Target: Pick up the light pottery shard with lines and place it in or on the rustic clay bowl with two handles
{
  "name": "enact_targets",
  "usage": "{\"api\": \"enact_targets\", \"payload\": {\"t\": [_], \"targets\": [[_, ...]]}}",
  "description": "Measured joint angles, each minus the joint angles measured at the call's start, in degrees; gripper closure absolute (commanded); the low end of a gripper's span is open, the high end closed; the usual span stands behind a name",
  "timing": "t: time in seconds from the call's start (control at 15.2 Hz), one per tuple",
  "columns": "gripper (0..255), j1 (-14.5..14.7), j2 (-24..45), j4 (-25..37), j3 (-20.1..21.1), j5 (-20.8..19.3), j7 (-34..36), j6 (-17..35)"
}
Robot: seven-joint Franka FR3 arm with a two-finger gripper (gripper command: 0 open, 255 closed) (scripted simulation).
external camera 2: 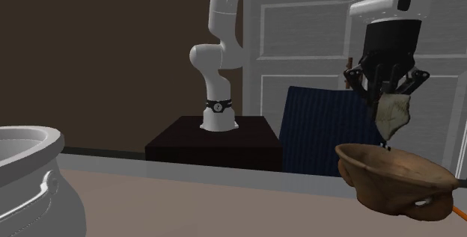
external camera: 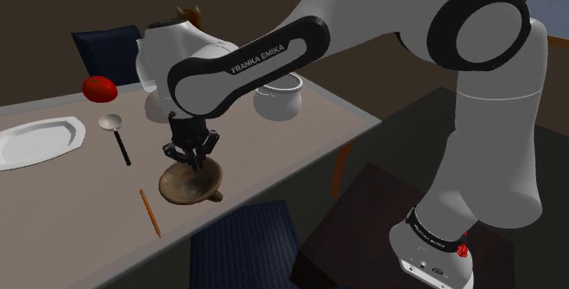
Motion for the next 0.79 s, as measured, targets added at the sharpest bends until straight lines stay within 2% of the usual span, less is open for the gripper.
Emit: {"api": "enact_targets", "payload": {"t": [0.53, 0.59, 0.79], "targets": [[255, 0.1, 1.0, -1.05, -0.14, -0.29, 0.19, 2.05], [0, 0.1, 1.0, -1.05, -0.14, -0.3, 0.19, 2.06], [0, 0.11, 1.0, -1.05, -0.14, -0.3, 0.19, 2.06]]}}
